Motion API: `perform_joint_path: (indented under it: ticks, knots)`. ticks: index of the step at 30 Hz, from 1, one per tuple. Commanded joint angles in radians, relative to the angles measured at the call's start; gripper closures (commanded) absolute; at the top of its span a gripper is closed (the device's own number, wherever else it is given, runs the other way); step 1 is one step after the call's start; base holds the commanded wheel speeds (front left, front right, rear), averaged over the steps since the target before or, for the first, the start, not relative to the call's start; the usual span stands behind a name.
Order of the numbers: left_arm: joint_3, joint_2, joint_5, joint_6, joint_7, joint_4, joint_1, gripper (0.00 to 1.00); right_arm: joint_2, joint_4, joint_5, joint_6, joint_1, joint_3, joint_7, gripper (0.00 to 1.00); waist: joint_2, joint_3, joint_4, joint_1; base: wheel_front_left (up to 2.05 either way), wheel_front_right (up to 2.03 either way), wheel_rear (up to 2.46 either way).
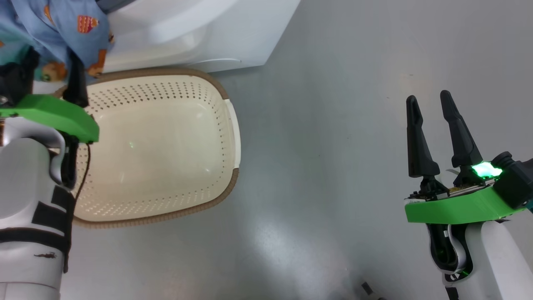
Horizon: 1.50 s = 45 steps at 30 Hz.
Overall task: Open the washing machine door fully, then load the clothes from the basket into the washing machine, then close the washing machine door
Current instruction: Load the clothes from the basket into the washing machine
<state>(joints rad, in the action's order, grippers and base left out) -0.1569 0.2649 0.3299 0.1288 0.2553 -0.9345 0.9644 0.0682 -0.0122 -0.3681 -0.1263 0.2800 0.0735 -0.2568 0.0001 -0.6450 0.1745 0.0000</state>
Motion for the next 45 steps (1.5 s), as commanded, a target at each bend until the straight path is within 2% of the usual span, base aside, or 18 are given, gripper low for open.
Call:
perform_joint_path:
  ticks: [1, 3, 4, 5, 7, 8, 17, 28, 33, 40, 45]
  knots:
    - [-0.008, 0.048, 0.019, 0.002, 0.006, 0.013, 0.006, 0.00, 0.001, 0.021, 0.005, -0.004, -0.005, 0.026, -0.005, 0.00, -0.0001, 0.000, 0.008, 0.0000, 0.00, 0.00, 0.00]
    - [-0.037, 0.058, 0.042, 0.002, 0.006, 0.011, 0.011, 0.00, -0.002, 0.021, 0.004, -0.004, -0.004, 0.028, -0.005, 0.00, -0.0001, 0.001, 0.014, 0.0000, 0.00, 0.00, 0.00]
    - [-0.047, 0.064, 0.053, 0.002, 0.006, 0.009, 0.015, 0.07, -0.003, 0.021, 0.004, -0.004, -0.003, 0.028, -0.005, 0.00, -0.0001, 0.000, 0.016, 0.0000, 0.00, 0.00, 0.00]
    - [-0.056, 0.069, 0.064, 0.002, 0.006, 0.009, 0.020, 0.27, -0.004, 0.022, 0.004, -0.004, -0.002, 0.029, -0.005, 0.00, -0.0001, -0.001, 0.019, 0.0000, 0.00, 0.00, 0.00]
    - [-0.067, 0.073, 0.094, 0.002, 0.006, 0.017, 0.028, 0.82, -0.006, 0.023, 0.003, -0.004, 0.001, 0.029, -0.005, 0.00, -0.0001, -0.002, 0.022, 0.0000, 0.00, 0.00, 0.00]
    - [-0.072, 0.076, 0.107, 0.002, 0.006, 0.023, 0.032, 1.00, -0.007, 0.024, 0.003, -0.004, 0.002, 0.028, -0.005, 0.00, -0.0001, -0.003, 0.023, 0.0000, 0.00, 0.00, 0.00]
    - [-0.102, 0.087, 0.218, 0.002, 0.006, 0.149, 0.028, 1.00, -0.014, 0.025, -0.002, -0.004, -0.003, 0.012, -0.005, 0.00, -0.0001, 0.002, 0.009, 0.0000, 0.00, 0.00, 0.00]
    - [-0.075, 0.100, 0.219, 0.002, 0.006, 0.274, 0.088, 1.00, -0.017, 0.023, -0.008, -0.004, 0.012, 0.023, -0.005, 0.00, -0.0001, -0.004, -0.006, 0.0000, 0.00, 0.00, 0.00]
    - [-0.080, 0.121, 0.197, 0.002, 0.006, 0.224, 0.157, 1.00, -0.018, 0.024, -0.022, -0.004, 0.013, 0.037, -0.005, 0.00, -0.0001, -0.011, 0.009, 0.0000, 0.00, 0.00, 0.00]
    - [-0.080, 0.148, 0.138, 0.000, 0.006, 0.073, 0.321, 1.00, -0.018, 0.022, -0.035, -0.004, 0.015, 0.056, -0.005, 0.00, -0.0001, -0.029, 0.047, 0.0000, 0.00, 0.00, 0.00]
    - [-0.042, 0.188, 0.068, -0.039, 0.006, 0.061, 0.431, 1.00, -0.018, 0.023, -0.048, -0.004, 0.022, 0.077, -0.005, 0.00, -0.0001, -0.041, 0.087, 0.0000, 0.00, 0.00, 0.00]
